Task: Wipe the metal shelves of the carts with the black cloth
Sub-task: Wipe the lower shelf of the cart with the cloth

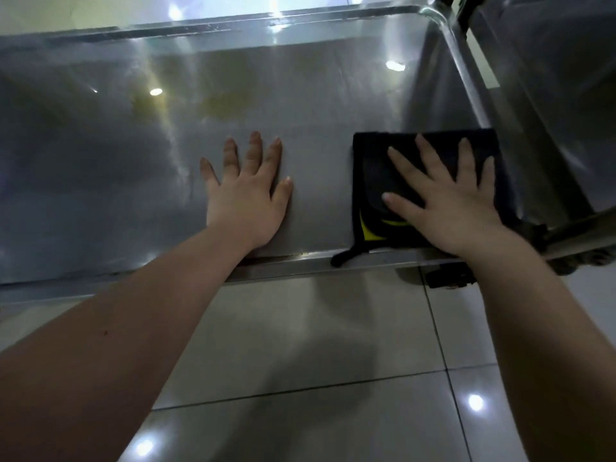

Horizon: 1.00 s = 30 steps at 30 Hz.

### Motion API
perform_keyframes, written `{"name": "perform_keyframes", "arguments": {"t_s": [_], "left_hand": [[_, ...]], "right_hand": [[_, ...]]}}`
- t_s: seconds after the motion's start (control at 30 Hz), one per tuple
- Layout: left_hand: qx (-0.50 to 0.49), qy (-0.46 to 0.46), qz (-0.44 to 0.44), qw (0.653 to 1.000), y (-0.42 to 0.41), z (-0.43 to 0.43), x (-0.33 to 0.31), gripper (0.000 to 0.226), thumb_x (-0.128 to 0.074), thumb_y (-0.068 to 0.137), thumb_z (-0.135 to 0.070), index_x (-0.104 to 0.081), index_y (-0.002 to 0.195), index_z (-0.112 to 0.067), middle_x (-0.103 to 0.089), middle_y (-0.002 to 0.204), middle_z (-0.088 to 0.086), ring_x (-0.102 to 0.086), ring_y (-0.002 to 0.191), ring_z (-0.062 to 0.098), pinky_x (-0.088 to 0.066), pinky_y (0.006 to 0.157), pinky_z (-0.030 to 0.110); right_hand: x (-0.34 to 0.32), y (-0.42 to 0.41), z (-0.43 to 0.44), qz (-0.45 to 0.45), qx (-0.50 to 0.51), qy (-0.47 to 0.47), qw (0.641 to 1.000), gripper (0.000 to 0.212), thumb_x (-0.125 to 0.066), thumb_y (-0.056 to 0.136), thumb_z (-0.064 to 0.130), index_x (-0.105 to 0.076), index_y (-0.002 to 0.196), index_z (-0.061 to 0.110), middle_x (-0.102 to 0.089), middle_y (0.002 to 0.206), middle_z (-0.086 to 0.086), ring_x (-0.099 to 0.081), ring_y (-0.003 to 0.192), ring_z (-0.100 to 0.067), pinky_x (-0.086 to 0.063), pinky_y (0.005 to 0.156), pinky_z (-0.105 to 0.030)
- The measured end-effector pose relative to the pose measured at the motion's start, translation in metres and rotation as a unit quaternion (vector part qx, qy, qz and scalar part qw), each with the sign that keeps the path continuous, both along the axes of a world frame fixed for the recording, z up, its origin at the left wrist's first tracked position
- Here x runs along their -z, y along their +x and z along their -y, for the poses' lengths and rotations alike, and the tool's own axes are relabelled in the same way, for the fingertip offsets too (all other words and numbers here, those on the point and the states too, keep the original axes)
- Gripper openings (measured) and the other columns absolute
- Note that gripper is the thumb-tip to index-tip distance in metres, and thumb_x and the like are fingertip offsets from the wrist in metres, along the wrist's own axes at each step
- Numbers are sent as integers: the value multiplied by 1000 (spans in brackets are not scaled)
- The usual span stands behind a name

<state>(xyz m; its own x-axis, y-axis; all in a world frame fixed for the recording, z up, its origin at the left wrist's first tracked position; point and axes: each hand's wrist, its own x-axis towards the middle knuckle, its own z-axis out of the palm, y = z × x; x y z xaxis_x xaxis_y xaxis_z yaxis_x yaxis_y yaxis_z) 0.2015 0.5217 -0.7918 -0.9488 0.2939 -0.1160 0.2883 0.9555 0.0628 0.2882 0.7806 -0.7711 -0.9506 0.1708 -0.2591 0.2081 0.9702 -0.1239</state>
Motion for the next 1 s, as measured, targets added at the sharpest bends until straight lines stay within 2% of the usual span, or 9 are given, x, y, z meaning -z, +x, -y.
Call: {"name": "perform_keyframes", "arguments": {"t_s": [0.17, 0.27, 0.33, 0.53, 0.6, 0.73, 0.8, 1.0], "left_hand": [[52, 2, 18, 998, -6, 26, -13, 55, -18, 104, -46, -8, 157, -37, -2, 166, -6, 2, 152, 28, 2, 118, 61], [17, -5, 26, 1000, -21, 78, -17, 52, -17, 104, -48, -12, 156, -43, 0, 165, -13, 7, 152, 24, 1, 115, 68], [-18, -15, 32, 999, -23, 107, -14, 52, -18, 103, -50, -7, 154, -48, 5, 165, -16, 10, 152, 25, 0, 113, 71], [-5, -15, 7, 1000, -17, 115, -8, 54, -19, 102, -51, -4, 154, -49, 3, 166, -13, 3, 152, 24, 1, 112, 70], [-3, -14, 3, 1000, -18, 115, -7, 54, -19, 102, -51, -4, 154, -49, 3, 166, -12, 2, 152, 25, 1, 111, 70], [4, -6, 0, 1000, -18, 120, -4, 52, -21, 104, -47, -4, 153, -50, 3, 165, -13, 2, 152, 24, 1, 111, 70], [3, 4, -1, 1000, -18, 121, -3, 52, -21, 105, -42, -3, 153, -51, 4, 165, -14, 3, 152, 22, 4, 113, 68], [-6, 12, 4, 1000, -17, 118, -4, 51, -21, 104, -47, -5, 153, -51, 1, 165, -14, 1, 153, 22, 5, 114, 65]], "right_hand": [[-2, 16, 3, 17, 11, -1, 1000, 68, -17, 86, 80, 9, 146, 62, 22, 160, 20, 27, 146, -32, 22, 114, -55], [-2, 16, 3, 16, 10, 4, 1000, 71, -12, 82, 82, 9, 146, 61, 21, 161, 18, 26, 146, -32, 21, 115, -55], [-3, 17, 5, 18, 12, 2, 1000, 72, -11, 80, 82, 10, 146, 61, 21, 161, 18, 26, 146, -32, 21, 115, -55], [-7, 10, 33, 45, 38, 14, 998, 68, -15, 86, 78, 15, 145, 61, 25, 160, 17, 27, 145, -39, 16, 114, -61], [-6, 0, 69, 30, 5, 22, 999, 69, -15, 87, 78, 16, 146, 59, 25, 161, 14, 25, 144, -44, 14, 113, -66], [-2, -25, 177, 0, -129, 32, 991, 71, -14, 89, 79, 14, 148, 54, 23, 163, 5, 25, 140, -54, 16, 105, -74], [-1, -29, 208, 1, -151, 34, 988, 71, -14, 89, 79, 16, 149, 53, 24, 162, 5, 28, 139, -54, 18, 102, -75], [4, -21, 160, -30, -128, 16, 991, 69, -18, 88, 80, 6, 148, 59, 15, 163, 16, 22, 146, -41, 16, 107, -72]]}}
